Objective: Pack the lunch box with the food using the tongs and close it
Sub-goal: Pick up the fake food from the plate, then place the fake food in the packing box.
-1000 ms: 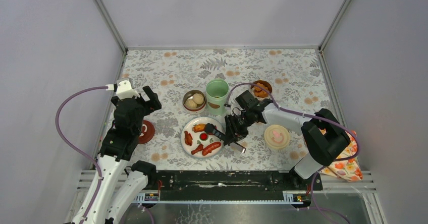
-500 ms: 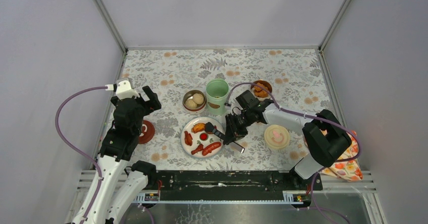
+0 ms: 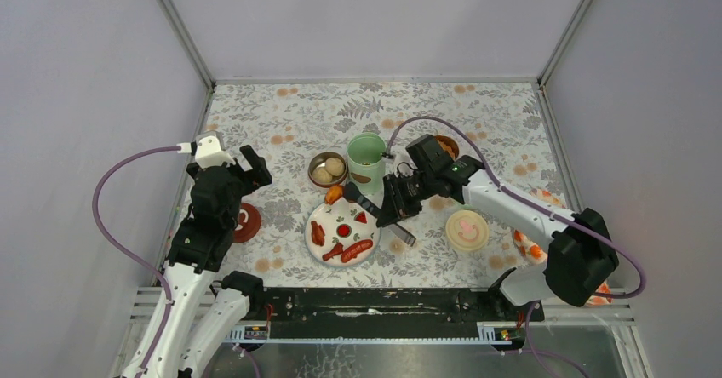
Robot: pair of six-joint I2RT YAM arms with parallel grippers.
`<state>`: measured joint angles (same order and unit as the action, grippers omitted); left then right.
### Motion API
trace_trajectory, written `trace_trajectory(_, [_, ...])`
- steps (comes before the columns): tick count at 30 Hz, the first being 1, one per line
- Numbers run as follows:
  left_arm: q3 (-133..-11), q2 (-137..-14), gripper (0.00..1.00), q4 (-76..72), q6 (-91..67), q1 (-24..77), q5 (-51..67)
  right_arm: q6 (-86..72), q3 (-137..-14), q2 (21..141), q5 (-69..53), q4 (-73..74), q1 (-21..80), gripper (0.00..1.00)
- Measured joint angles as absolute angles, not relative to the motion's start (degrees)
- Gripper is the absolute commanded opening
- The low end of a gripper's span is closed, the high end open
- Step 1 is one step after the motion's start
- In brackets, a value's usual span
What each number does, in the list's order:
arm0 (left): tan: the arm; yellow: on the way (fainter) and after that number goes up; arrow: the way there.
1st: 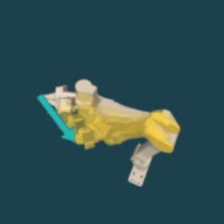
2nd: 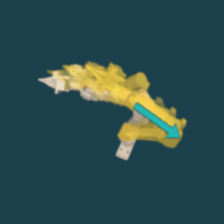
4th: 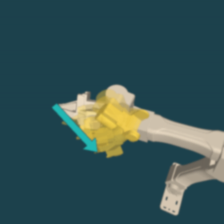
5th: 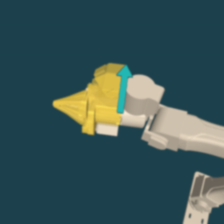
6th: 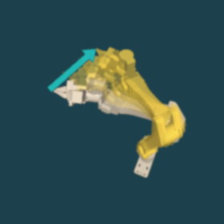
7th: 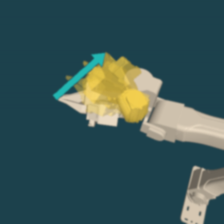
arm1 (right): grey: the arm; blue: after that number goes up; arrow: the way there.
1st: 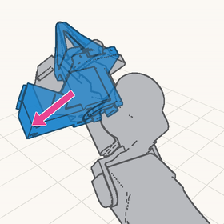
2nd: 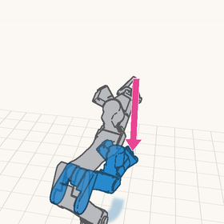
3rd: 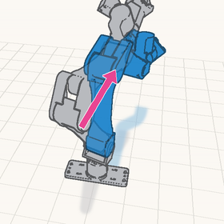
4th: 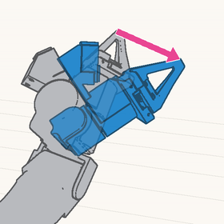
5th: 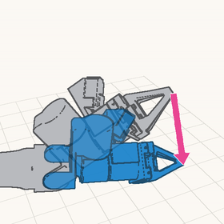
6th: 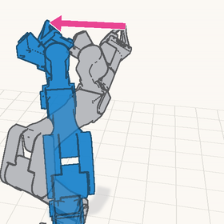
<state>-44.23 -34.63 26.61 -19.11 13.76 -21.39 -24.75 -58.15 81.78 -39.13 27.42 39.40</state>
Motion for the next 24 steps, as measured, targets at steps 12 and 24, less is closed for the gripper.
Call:
trace_trajectory(12, [-44.23, -34.37, 0.98, 26.61, -19.11, 13.72, -21.39, -20.84, -70.52, 76.66, -33.47, 36.77, 34.81, 0.05])
trace_trajectory(24, [-44.23, -34.13, 0.98, 26.61, -19.11, 13.72, -21.39, -18.22, -73.19, 77.52, -32.12, 39.70, 26.65, 0.06])
